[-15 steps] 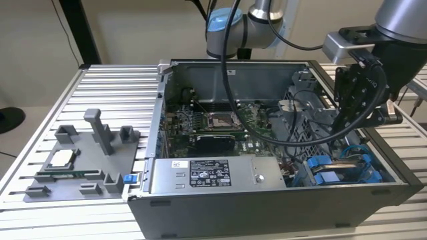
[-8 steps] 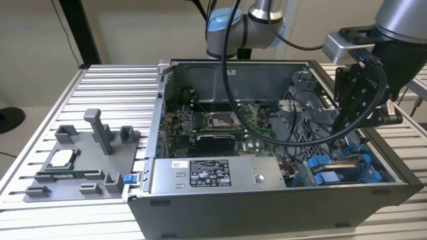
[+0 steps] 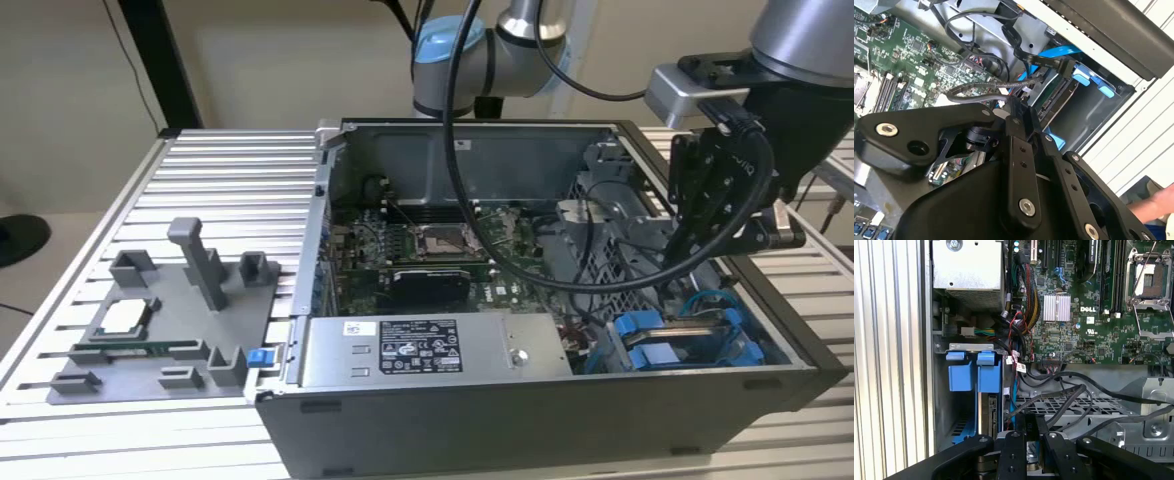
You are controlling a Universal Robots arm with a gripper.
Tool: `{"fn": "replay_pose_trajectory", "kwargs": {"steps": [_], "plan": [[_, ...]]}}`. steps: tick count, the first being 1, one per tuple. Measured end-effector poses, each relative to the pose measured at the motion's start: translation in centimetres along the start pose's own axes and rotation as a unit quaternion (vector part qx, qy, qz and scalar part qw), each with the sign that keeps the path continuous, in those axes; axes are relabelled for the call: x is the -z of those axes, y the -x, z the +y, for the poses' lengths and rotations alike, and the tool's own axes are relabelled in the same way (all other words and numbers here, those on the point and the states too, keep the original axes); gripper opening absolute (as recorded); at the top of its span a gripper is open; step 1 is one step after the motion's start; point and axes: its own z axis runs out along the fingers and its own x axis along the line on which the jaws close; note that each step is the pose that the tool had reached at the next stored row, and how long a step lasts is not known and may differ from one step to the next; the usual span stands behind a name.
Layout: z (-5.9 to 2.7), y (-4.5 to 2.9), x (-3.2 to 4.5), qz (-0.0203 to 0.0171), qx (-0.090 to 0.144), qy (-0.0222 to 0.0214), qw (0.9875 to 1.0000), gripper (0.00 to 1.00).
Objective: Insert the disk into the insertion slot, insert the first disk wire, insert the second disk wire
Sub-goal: 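Insert the first disk wire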
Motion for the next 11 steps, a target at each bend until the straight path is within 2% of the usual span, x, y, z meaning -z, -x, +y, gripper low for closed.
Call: {"fn": "replay_pose_trajectory", "kwargs": {"steps": [5,11], "plan": [[-0.55,-0.29,-0.12,-0.0001,0.000,0.0006,1.0000,0.00],[-1.34,-2.00,-0.18,0.0001,-0.001,0.0166,0.9999,0.00]]}}
